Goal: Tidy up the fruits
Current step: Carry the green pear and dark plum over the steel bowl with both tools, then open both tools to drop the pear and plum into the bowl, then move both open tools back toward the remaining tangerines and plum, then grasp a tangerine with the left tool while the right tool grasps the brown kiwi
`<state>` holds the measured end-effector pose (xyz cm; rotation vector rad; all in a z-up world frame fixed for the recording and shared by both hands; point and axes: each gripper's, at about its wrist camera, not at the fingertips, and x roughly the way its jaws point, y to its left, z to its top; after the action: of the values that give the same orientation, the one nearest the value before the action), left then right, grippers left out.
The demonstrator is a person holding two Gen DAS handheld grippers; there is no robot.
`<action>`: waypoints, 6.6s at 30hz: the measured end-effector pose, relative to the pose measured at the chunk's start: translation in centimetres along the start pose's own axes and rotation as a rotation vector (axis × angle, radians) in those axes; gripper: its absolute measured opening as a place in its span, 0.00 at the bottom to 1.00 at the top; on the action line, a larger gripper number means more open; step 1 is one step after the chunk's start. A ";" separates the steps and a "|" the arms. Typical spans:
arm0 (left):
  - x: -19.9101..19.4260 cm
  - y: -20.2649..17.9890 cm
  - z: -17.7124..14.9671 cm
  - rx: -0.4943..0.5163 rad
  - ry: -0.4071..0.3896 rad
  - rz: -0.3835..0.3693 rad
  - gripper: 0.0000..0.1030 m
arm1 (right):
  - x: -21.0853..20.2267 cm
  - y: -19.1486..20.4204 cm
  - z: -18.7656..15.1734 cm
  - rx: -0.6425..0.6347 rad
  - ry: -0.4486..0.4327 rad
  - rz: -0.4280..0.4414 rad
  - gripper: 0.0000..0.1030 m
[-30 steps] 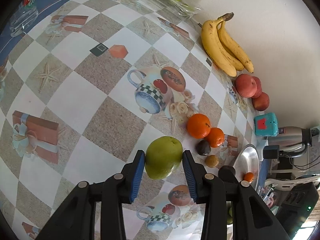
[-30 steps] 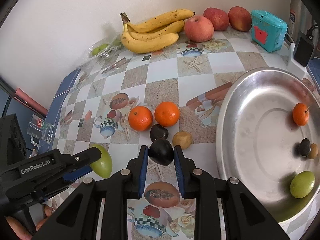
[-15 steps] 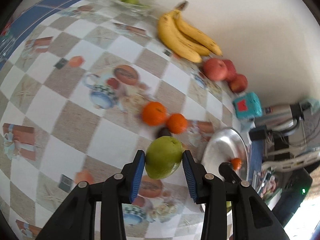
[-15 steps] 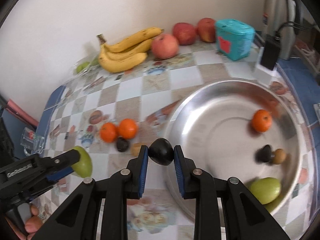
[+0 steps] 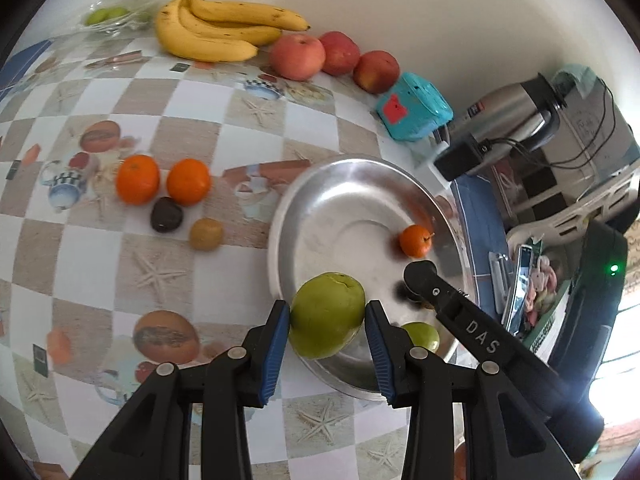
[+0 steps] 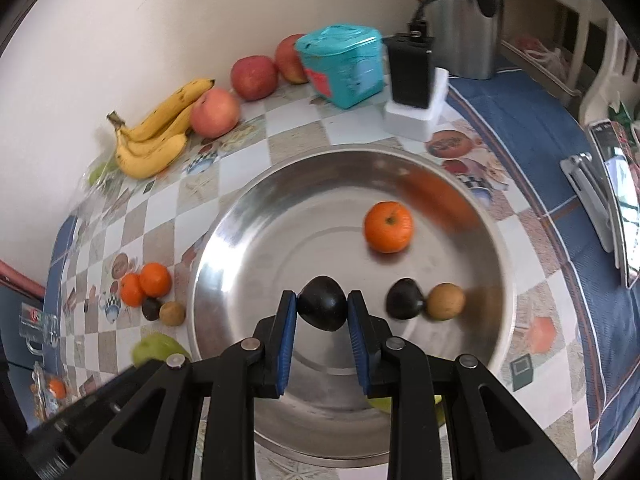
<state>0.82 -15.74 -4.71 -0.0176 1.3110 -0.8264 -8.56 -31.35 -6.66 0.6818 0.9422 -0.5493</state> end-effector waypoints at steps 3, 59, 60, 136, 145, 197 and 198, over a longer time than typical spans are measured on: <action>0.3 -0.1 -0.1 0.009 0.001 0.003 0.40 | -0.3 -0.2 0.0 -0.002 -0.001 -0.005 0.26; -5.5 10.3 3.2 -0.251 -0.159 0.348 0.61 | -1.1 7.5 -1.2 -0.238 0.018 0.049 0.51; -5.5 10.3 3.2 -0.249 -0.158 0.349 0.61 | -1.1 7.5 -1.2 -0.238 0.018 0.049 0.51; -2.8 15.2 9.0 -0.274 -0.089 0.372 1.00 | 2.1 12.4 2.0 -0.359 -0.046 0.062 0.96; -2.7 15.0 8.2 -0.266 -0.074 0.371 1.00 | 3.1 13.8 0.8 -0.397 -0.015 0.086 0.96; 2.0 14.0 8.2 -0.236 -0.058 0.145 0.40 | 8.1 15.7 -2.9 -0.485 0.125 0.086 0.32; 2.0 14.0 8.2 -0.238 -0.059 0.143 0.40 | 8.1 15.6 -2.9 -0.484 0.124 0.084 0.32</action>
<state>15.21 -10.24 -10.32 -0.1340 1.3326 -0.5419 4.58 -19.90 -10.40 0.3185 1.1068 -0.1904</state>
